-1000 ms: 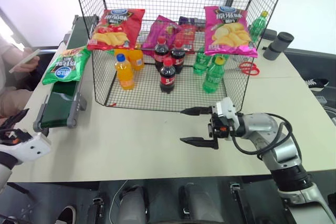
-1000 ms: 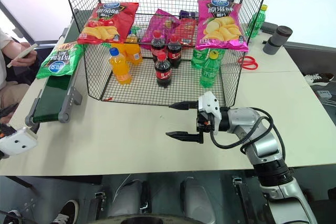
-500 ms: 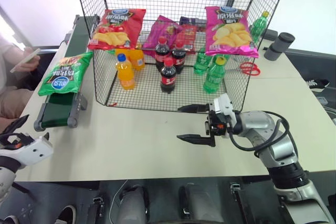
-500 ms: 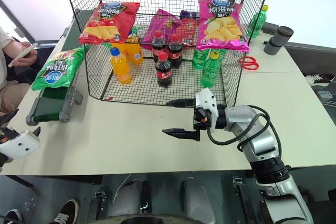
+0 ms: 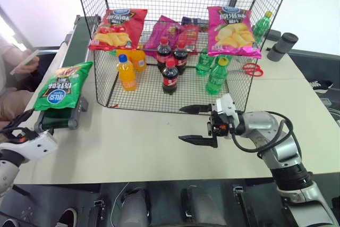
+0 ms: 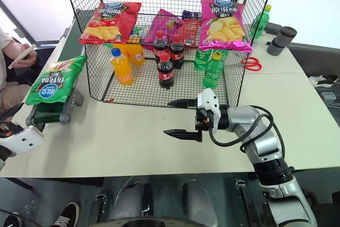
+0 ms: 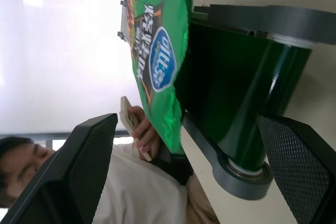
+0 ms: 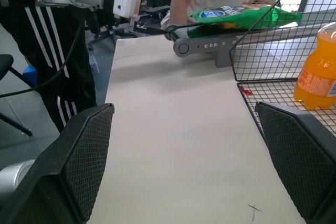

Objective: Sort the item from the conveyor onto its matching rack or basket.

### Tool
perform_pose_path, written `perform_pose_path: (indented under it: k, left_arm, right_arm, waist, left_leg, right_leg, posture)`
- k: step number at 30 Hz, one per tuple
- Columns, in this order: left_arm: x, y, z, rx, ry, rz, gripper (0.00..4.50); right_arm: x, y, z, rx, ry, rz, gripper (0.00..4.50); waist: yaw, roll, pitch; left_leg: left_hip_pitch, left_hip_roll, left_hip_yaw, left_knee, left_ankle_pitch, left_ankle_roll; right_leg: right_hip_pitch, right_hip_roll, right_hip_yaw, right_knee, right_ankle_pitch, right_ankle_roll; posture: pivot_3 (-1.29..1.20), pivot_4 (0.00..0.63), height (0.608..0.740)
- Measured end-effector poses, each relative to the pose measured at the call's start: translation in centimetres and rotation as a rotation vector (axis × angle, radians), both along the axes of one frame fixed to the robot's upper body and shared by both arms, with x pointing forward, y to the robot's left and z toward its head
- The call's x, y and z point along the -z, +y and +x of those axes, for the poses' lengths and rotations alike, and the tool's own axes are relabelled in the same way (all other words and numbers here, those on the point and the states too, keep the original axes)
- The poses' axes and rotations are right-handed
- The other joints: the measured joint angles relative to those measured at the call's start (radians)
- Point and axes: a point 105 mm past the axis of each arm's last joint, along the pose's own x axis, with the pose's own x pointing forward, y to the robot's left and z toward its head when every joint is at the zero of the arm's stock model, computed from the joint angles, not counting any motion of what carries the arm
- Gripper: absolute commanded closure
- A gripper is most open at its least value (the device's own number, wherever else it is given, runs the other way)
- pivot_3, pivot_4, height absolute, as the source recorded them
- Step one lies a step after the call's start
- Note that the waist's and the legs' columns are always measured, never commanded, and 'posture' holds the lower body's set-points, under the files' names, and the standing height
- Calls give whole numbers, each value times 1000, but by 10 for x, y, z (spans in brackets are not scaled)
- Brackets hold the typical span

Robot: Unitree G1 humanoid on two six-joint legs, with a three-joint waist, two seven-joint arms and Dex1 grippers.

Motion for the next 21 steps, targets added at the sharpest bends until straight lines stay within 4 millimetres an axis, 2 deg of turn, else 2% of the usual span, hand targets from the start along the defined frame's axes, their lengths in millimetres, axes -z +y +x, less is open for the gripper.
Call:
perform_pose_path:
  k: [7,21]
  left_arm:
    - [7,0,0,1,26,-8,0]
    - [5,-9,12,40,12,-18,0]
  right_arm:
    - [1,-2,2,15,-4,-14,19]
    - [1,-4,3,23,-24,-27,19]
  waist:
    - [0,0,0]
    - [2,0,0]
  left_leg:
    - [0,0,0,0,0,0]
    - [0,0,0,0,0,0]
  right_leg:
    - [0,0,0,0,0,0]
    - [0,0,0,0,0,0]
  posture:
    - [0,150,740]
    - [0,150,740]
